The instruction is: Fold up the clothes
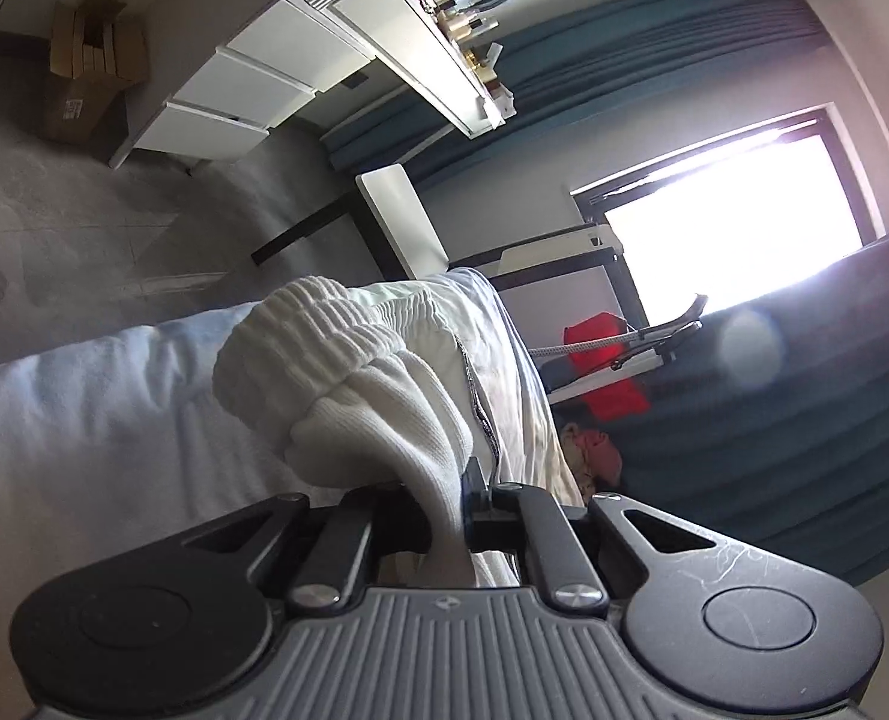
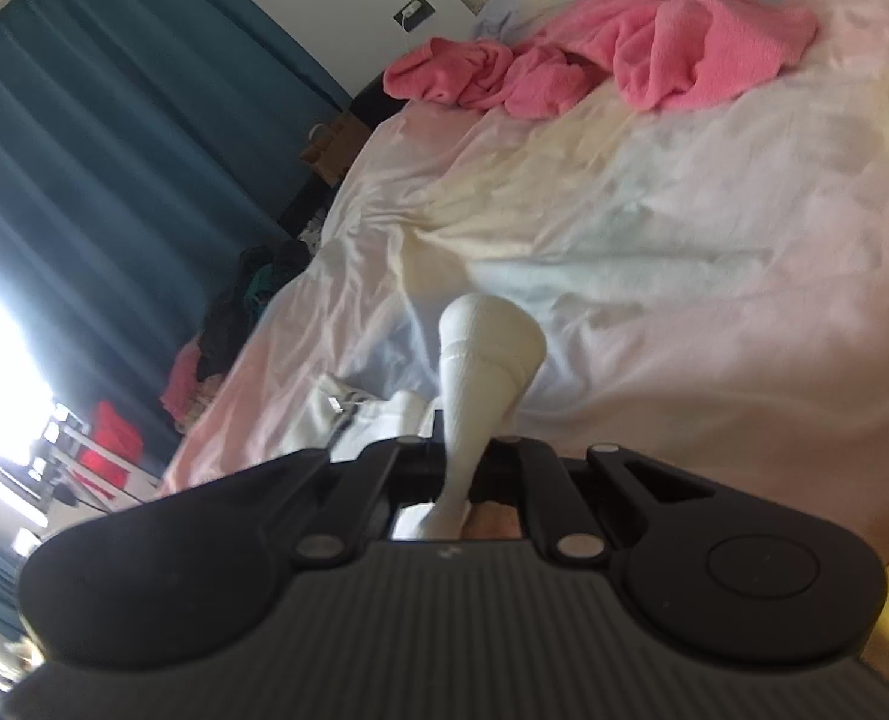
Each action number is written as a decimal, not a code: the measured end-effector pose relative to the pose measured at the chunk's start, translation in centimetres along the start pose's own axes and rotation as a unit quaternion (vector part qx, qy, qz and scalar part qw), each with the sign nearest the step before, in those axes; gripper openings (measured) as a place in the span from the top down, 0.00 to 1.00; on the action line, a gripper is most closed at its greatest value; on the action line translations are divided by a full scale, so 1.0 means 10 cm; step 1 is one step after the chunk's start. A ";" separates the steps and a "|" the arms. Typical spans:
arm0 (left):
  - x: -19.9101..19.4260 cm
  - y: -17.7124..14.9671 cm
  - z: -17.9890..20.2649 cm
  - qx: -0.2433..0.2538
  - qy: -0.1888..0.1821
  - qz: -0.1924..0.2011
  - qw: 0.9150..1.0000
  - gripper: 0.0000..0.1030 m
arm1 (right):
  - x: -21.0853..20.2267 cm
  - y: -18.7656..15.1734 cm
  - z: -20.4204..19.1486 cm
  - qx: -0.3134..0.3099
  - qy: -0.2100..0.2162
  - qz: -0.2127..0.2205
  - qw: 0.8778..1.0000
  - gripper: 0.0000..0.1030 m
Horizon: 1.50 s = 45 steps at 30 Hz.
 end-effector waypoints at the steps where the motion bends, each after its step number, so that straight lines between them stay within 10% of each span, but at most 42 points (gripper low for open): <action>1: -0.02 -0.01 0.02 -0.004 0.004 -0.002 1.000 0.92 | 0.01 0.00 0.08 0.003 -0.007 -0.002 1.000 0.95; 11: 0.30 0.28 0.57 0.010 0.050 0.003 0.999 0.92 | 0.29 0.35 -0.49 -0.027 0.033 0.001 0.999 0.95; 22: 2.23 0.75 1.90 0.121 0.141 0.028 0.982 0.91 | 2.01 0.75 -2.02 -0.119 -0.052 0.012 0.991 0.95; 31: 3.69 0.89 1.92 0.160 0.239 -0.029 0.957 0.87 | 3.21 0.54 -2.28 -0.166 -0.134 -0.019 0.977 0.93; 36: 3.60 0.84 1.82 0.180 0.193 -0.050 0.963 0.60 | 3.22 0.53 -2.17 -0.173 -0.086 -0.041 0.980 0.70; 38: 3.42 0.83 1.77 0.186 0.165 -0.057 0.967 0.43 | 3.04 0.54 -2.11 -0.179 -0.055 -0.035 0.982 0.36; 40: 3.15 0.77 1.72 0.192 0.138 -0.061 0.970 0.28 | 2.78 0.54 -2.05 -0.184 -0.028 -0.024 0.982 0.23; 45: 2.50 0.48 1.49 0.187 0.111 -0.088 0.972 0.22 | 2.15 0.48 -1.71 -0.142 0.027 -0.036 0.989 0.23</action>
Point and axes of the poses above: each gripper's, at about its wrist camera, not at the fingertips, and x roughly the way its jaws point, z to its right, y to its top, the point moved 1 cm from there along x, roughly the way its jaws point, and after that the axes turned 9 degrees about -z, right-handed, at the moved point
